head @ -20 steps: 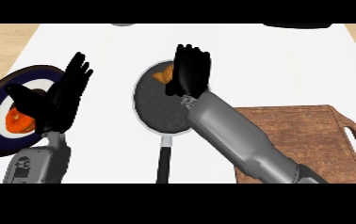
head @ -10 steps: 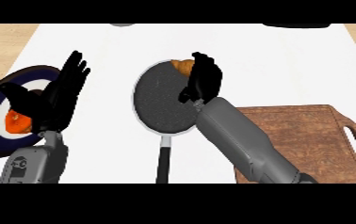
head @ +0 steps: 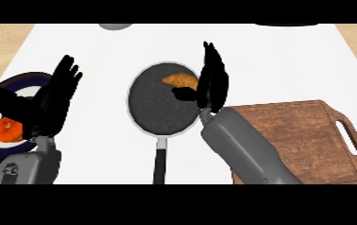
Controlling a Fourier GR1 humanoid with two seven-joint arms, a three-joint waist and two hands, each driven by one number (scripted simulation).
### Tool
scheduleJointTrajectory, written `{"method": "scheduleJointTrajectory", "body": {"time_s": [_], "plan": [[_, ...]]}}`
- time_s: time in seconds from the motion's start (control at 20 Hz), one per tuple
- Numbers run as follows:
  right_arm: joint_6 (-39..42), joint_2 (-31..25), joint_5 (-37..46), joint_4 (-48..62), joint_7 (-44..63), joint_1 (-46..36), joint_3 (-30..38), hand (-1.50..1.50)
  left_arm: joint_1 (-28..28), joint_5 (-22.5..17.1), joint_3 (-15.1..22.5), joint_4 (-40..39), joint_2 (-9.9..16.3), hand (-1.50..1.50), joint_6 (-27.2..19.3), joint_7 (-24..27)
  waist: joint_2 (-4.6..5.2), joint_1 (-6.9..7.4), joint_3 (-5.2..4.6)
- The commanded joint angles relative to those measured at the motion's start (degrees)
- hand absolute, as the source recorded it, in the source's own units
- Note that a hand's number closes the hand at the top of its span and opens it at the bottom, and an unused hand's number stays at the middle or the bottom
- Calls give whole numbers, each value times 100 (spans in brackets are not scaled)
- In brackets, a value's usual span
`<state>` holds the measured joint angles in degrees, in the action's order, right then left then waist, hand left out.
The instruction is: Pick the croissant from the cutting board and place it in the pan
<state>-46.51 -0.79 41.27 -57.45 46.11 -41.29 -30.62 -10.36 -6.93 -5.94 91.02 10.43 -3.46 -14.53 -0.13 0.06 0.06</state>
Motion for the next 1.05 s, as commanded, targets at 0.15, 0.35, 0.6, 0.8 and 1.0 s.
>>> {"method": "scheduleJointTrajectory", "body": {"time_s": [0.15, 0.35, 0.6, 0.8, 1.0], "plan": [[-738, -299, -575, -2360, -749, 1765, -72, -150, 228, 109, 1, 44, -101, 0, -125, 162, -55, -197, 1], [-564, -851, -1261, -3968, -1267, 2853, -348, -150, 132, 67, -12, 111, -34, 0, -82, -17, -34, -170, 3], [-606, -1843, -1662, -5466, -2050, 4477, -770, -150, 37, -54, -168, 32, 76, 0, 24, -48, -10, -130, -1], [-638, -1838, -1867, -5362, -2796, 4874, -640, -150, 167, 83, -11, 73, -96, 0, 51, 193, 9, -28, -4], [-463, -1649, -1182, -5698, -2397, 5181, -780, -150, 224, 294, 167, 410, -199, 0, -139, -176, 6, -23, -7]]}}
